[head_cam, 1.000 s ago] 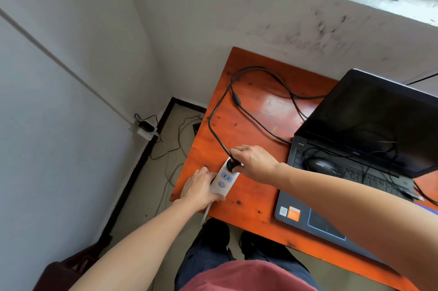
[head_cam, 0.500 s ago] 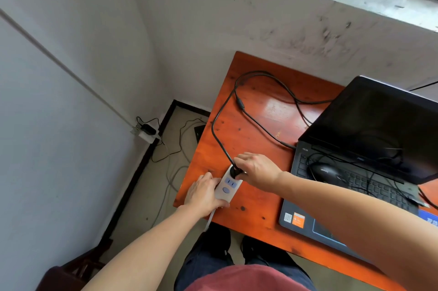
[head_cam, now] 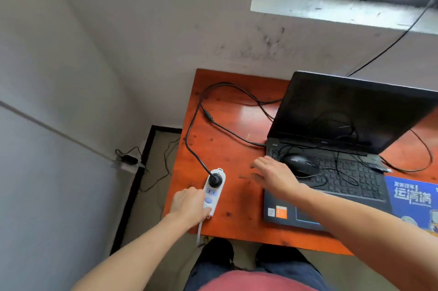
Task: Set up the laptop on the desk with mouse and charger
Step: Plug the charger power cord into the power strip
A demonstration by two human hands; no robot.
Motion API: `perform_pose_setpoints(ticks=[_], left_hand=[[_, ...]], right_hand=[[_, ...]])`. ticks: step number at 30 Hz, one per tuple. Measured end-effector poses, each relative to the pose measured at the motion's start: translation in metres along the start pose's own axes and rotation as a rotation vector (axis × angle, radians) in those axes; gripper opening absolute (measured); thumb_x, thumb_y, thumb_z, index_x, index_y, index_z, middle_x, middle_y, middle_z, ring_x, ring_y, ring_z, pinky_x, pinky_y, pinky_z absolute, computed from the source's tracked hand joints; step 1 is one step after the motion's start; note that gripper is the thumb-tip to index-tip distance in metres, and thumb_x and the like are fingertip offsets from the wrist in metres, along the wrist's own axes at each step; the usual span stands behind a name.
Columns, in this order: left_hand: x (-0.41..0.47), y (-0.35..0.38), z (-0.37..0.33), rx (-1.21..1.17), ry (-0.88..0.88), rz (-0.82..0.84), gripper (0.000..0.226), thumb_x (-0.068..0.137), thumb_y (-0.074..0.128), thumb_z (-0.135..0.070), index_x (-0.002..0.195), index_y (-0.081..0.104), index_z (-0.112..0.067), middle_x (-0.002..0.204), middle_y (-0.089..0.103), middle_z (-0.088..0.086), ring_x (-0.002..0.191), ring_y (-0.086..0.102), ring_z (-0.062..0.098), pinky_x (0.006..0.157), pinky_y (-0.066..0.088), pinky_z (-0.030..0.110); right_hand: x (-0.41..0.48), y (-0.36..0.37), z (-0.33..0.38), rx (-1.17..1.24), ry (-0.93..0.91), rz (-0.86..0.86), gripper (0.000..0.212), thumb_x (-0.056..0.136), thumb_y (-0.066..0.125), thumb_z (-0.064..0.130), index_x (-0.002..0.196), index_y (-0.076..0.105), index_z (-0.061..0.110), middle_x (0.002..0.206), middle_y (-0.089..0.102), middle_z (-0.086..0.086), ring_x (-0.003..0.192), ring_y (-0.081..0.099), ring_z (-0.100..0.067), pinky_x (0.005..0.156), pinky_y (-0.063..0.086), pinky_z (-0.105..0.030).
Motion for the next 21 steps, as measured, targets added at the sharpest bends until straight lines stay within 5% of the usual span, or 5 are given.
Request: perform_pose_setpoints(ticks=[7,11,14,17,21], left_hand=[[0.036,-0.038,-0.111,-0.191,0.132,-0.013,0.035,0.083,0.059,-0.050,0.104,0.066,-0.023,0.106,0.069,0.000,0.101,0.063,0.024,0.082,0.050,0.034],[0.067,-0.042,-0.177,-0.461,0.058,0.008,0.040,0.085,0.061,-0.043,0.118,0.063,-0.020,0.118,0.065,0.006,0.111,0.059,0.027,0.090,0.047,0.033],[0.086,-0.047,-0.223,-0.339,0.095,-0.045,0.056,0.086,0.059,-0.045,0.137,0.045,-0.026,0.130,0.047,0.006,0.122,0.048,0.027,0.095,0.045,0.039],[0.107,-0.043,-0.262,-0.166,0.130,-0.047,0.075,0.082,0.062,-0.052,0.146,0.030,-0.032,0.143,0.035,0.007,0.131,0.036,0.028,0.101,0.040,0.042],[0.121,-0.031,-0.287,0.038,0.094,-0.052,0.082,0.078,0.067,-0.052,0.146,0.027,-0.031,0.138,0.039,0.010,0.126,0.039,0.031,0.099,0.040,0.043]], right_hand=[[-0.086,-0.052,-0.151,0.018,0.405,-0.216,0.018,0.088,0.064,0.026,0.103,0.063,0.017,0.102,0.062,0.002,0.103,0.055,-0.023,0.068,0.051,-0.037],[-0.131,-0.035,-0.219,-0.029,0.587,0.010,0.052,0.087,0.061,0.032,0.136,0.046,0.021,0.140,0.045,-0.002,0.131,0.037,-0.024,0.094,0.048,-0.040],[-0.146,-0.018,-0.242,0.039,0.578,0.157,0.056,0.089,0.059,0.036,0.141,0.042,0.025,0.149,0.037,-0.003,0.137,0.032,-0.025,0.103,0.041,-0.041],[-0.152,-0.009,-0.246,0.101,0.471,0.131,0.029,0.096,0.050,0.036,0.118,0.062,0.021,0.130,0.053,0.000,0.126,0.043,-0.023,0.092,0.046,-0.037],[-0.168,-0.007,-0.262,0.146,0.389,0.048,0.024,0.098,0.047,0.035,0.107,0.064,0.020,0.111,0.060,0.003,0.112,0.048,-0.021,0.081,0.047,-0.037]])
Point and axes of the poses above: each hand's wrist, its own x-axis towards the middle knuckle, its own y-axis out of the palm, z = x × y, the point moved 10 cm from there along x, towards the middle knuckle
